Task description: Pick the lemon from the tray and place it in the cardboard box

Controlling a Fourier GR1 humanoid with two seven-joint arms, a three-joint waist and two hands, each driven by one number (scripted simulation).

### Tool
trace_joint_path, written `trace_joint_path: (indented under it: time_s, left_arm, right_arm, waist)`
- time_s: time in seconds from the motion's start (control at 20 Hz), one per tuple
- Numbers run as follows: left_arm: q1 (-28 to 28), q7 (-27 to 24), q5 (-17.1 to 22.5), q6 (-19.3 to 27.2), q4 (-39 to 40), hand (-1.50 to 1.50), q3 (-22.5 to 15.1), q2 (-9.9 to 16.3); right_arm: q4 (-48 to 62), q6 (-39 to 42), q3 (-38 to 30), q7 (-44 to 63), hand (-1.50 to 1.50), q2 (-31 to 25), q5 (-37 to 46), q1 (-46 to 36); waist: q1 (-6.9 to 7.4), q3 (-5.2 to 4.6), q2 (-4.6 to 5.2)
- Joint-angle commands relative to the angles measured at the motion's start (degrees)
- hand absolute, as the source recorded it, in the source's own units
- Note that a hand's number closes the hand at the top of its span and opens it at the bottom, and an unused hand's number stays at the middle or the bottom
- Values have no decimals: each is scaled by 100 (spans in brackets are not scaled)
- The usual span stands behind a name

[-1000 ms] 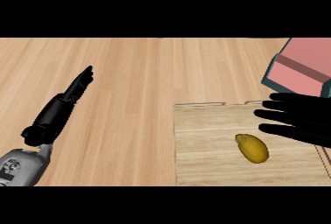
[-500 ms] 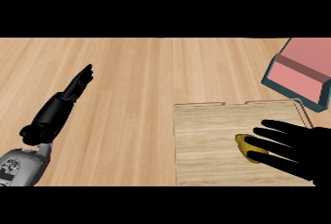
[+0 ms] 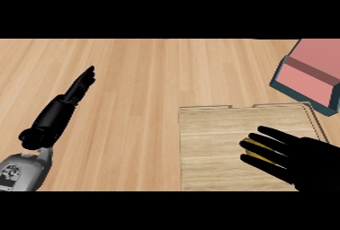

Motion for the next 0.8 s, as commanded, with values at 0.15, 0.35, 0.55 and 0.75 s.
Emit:
trace_joint_path:
  time_s: [0.15,0.35,0.55,0.75]
  left_arm:
    - [106,-125,-135,-329,85,0,385,-156]
    - [-131,224,-361,-189,-38,0,149,-474]
    - [251,-397,-441,-510,238,0,433,-381]
    - [33,-533,-540,-594,554,0,555,-553]
  right_arm:
    - [55,84,-33,-115,-150,520,748,69]
    - [793,-754,239,-566,-150,460,1523,276]
    - [979,-529,276,-454,-150,961,1799,29]
    - [1496,-645,443,-643,-150,1299,2162,-109]
  waist:
    - [-13,-1,0]
    - [-21,2,3]
    - [8,-1,4]
    - [-4,-1,8]
